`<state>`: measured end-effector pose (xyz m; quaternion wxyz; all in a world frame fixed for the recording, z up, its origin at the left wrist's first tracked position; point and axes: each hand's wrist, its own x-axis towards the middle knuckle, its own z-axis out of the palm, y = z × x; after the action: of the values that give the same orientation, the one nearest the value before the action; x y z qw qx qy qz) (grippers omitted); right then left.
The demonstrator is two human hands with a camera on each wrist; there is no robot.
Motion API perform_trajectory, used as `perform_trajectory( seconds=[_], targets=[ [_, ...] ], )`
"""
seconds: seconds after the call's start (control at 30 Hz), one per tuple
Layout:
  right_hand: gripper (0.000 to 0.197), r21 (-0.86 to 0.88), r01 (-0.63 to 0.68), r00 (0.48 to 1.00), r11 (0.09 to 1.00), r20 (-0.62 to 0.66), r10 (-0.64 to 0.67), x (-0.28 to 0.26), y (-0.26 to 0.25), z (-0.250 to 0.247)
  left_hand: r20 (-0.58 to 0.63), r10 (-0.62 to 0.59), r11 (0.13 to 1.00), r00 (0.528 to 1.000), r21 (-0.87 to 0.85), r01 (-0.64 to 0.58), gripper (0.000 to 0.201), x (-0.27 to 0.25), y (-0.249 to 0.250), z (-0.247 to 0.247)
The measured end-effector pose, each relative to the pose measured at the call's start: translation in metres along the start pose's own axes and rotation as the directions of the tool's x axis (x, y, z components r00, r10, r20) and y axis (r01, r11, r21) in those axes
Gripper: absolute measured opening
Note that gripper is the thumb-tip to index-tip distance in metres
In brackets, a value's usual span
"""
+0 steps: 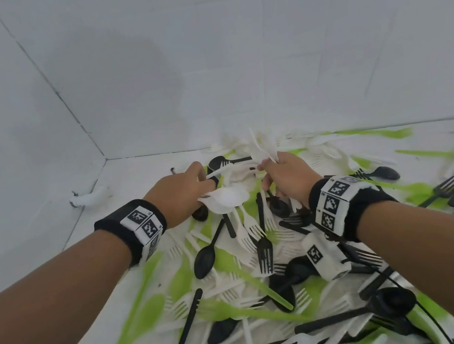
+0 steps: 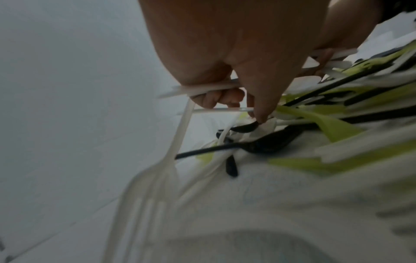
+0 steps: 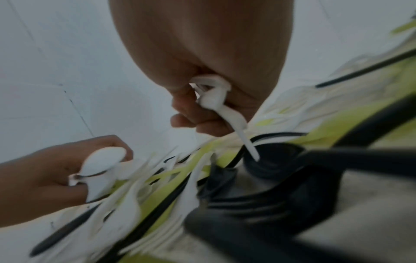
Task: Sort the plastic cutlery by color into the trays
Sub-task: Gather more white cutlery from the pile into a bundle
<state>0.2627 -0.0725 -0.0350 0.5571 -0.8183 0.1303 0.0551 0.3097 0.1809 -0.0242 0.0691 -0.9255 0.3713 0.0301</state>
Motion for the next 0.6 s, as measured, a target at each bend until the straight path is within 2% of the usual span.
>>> perform_trajectory(
  seconds=[0.07,0.17,0.2,0.3,0.37,0.47,0.6],
  targets=[
    [0.023,-0.049,0.008,0.997,0.999,-0.081,-0.012,0.004,0.004,-0.013,-0.045,0.05,0.998,0.998,-0.034,-0.051,0.025,0.001,0.003,-0.009],
    [0.026,-0.16,-0.007,0.982,0.987,-0.189,-0.023,0.011,0.009,-0.034,-0.073,0.085,0.992,0.994,-0.083,-0.091,0.044,0.003,0.008,-0.019],
    [0.029,-0.228,-0.019,0.978,0.973,-0.205,-0.029,0.012,0.009,-0.041,-0.083,0.081,0.993,0.993,-0.082,-0.088,0.042,0.005,0.009,-0.021],
    [0.027,-0.362,-0.059,0.973,0.93,-0.228,-0.027,0.016,0.014,-0.059,-0.061,0.03,0.99,0.998,-0.135,-0.038,0.017,0.011,0.012,-0.026],
    [0.023,-0.406,-0.08,0.977,0.911,-0.215,-0.01,0.019,0.019,-0.066,-0.05,0.031,0.98,0.998,-0.196,-0.04,0.015,0.015,0.016,-0.031],
    [0.022,-0.39,-0.111,0.979,0.914,-0.202,0.033,0.018,0.022,-0.067,-0.075,0.033,0.965,0.997,-0.256,-0.052,0.017,0.018,0.023,-0.04],
    [0.023,-0.303,-0.106,0.985,0.947,-0.16,0.059,0.015,0.023,-0.058,-0.055,0.009,0.981,0.998,-0.195,-0.02,0.012,0.02,0.034,-0.046]
  ],
)
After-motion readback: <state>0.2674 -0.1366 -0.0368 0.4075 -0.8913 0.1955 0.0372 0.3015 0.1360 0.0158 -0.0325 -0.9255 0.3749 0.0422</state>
